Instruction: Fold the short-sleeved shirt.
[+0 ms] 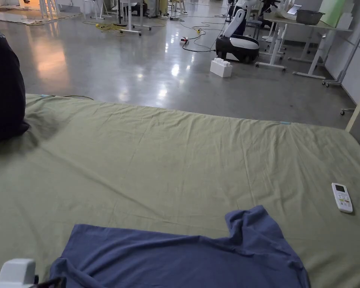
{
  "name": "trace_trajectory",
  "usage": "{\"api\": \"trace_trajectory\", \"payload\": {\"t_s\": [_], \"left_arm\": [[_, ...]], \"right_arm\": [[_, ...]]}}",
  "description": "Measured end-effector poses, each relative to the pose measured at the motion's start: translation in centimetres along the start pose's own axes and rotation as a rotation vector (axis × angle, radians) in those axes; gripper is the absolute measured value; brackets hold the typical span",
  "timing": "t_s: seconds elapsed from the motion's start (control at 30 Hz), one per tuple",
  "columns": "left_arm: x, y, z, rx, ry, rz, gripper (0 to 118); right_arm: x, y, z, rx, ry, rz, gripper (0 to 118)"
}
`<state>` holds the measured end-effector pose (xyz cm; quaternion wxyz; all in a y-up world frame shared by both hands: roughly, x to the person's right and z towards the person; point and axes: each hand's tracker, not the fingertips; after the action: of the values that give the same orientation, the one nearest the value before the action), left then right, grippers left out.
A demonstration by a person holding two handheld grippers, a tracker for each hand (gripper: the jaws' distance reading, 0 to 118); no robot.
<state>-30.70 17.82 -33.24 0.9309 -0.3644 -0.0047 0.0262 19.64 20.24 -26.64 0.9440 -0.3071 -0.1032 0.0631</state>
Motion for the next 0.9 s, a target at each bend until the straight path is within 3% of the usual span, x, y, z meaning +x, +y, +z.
{"api": "trace_trajectory", "payload": {"t_s": [0.07, 0.17, 0.2, 0.3, 0.37, 0.4, 0.5, 0.67, 0.9], "left_arm": [[1.2, 1.5, 0.3, 0.072, 0.003, -0.024, 53], [3.1, 3.8, 1.1, 0.219, 0.017, -0.034, 48], [3.6, 4.4, 1.4, 0.261, 0.017, -0.033, 41], [5.5, 6.4, 2.7, 0.383, 0.029, -0.045, 19], [6.2, 7.1, 3.2, 0.443, 0.042, -0.063, 9], [6.6, 7.5, 3.4, 0.474, 0.061, -0.066, 4], [7.3, 8.1, 4.1, 0.553, 0.096, -0.069, 0], [7.8, 8.5, 4.8, 0.61, 0.123, -0.08, 0], [4.8, 9.3, 2.2, 0.483, 0.096, -0.025, 0]], "right_arm": [[-0.6, 1.6, 0.6, 0.112, 0.002, -0.017, 84], [-1.5, 4.2, 1.1, 0.25, 0.0, -0.043, 64], [-1.8, 4.8, 1.3, 0.295, -0.002, -0.061, 52], [-2.8, 6.9, 1.5, 0.421, 0.009, -0.074, 33], [-3.4, 7.9, 1.5, 0.472, 0.01, -0.075, 12], [-3.8, 8.6, 1.6, 0.512, 0.008, -0.061, 7], [-4.7, 9.6, 1.3, 0.552, 0.049, -0.069, 1], [-5.9, 10.2, 1.4, 0.617, 0.041, -0.072, 0], [-6.4, 10.5, 0.8, 0.623, 0.032, -0.062, 0]]}}
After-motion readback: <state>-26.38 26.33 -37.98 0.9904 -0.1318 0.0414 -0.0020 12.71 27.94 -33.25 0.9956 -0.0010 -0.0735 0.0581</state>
